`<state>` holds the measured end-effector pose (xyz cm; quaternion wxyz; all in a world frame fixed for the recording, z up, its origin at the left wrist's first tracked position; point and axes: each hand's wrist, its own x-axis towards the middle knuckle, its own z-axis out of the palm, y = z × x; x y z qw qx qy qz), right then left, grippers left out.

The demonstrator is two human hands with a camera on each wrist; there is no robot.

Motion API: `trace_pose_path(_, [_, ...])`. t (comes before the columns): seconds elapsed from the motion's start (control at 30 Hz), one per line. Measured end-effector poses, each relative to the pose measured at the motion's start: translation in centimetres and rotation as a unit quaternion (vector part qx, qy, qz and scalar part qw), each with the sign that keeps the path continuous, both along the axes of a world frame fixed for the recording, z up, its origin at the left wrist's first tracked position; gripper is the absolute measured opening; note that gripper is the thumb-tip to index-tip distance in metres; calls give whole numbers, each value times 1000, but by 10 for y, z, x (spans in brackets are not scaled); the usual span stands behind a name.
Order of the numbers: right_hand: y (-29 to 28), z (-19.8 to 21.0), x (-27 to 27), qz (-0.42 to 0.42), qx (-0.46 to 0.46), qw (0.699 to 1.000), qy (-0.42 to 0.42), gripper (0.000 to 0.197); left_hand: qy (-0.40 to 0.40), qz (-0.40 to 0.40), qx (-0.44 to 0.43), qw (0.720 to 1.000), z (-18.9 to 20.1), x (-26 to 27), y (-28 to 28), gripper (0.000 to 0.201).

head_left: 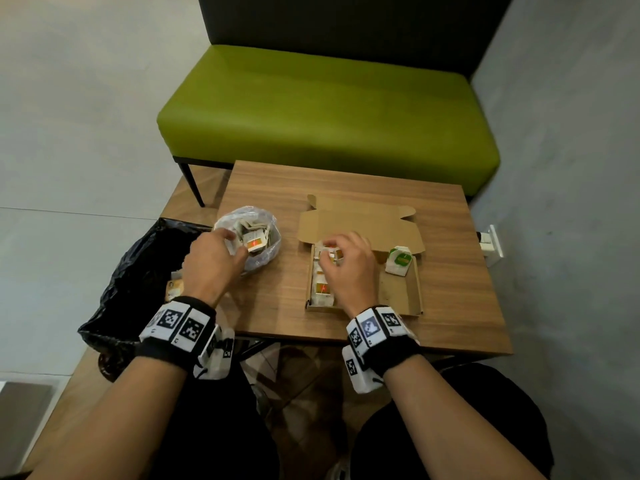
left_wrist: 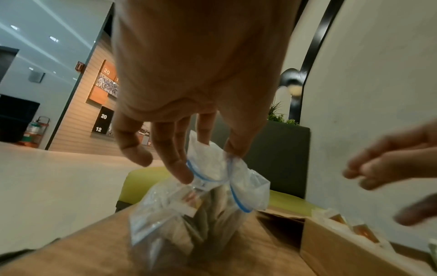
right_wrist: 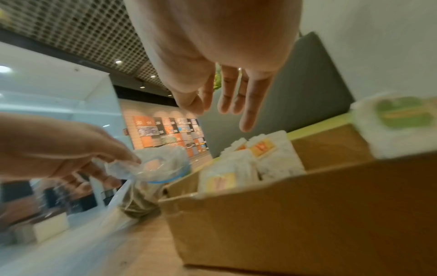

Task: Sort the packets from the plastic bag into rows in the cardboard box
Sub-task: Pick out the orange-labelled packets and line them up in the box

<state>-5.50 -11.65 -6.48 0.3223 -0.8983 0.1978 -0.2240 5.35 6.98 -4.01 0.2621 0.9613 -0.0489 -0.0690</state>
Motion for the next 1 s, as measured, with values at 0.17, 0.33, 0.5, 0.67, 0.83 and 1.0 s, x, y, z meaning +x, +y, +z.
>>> trace_pose_path(0.17, [37,11,30,111,-106,987,40,15,3,-17,-32,999,-2,-11,-1,50])
trace_pose_path(0.33, [57,18,53,162,-193,952,175,23,-3,-27,-41,999,-1,-15,2,50])
trace_pose_path(0.5, [68,15,66,176,-255,912,269,20,-2,-54,-29,998,-4,-19,6,53])
trace_pose_path(0.67, [73,14,72,200,-262,888,321,35,-7,-75,-23,997,-7,-19,9,57])
trace_pose_path(0.83, [70,10,72,149,-237,925,257,20,1,-97,-5,995,-5,-16,12,58])
trace_pose_path(1.0, [67,2,73,152,-221,931,246,23,-2,-103,-3,995,-2,-16,13,57])
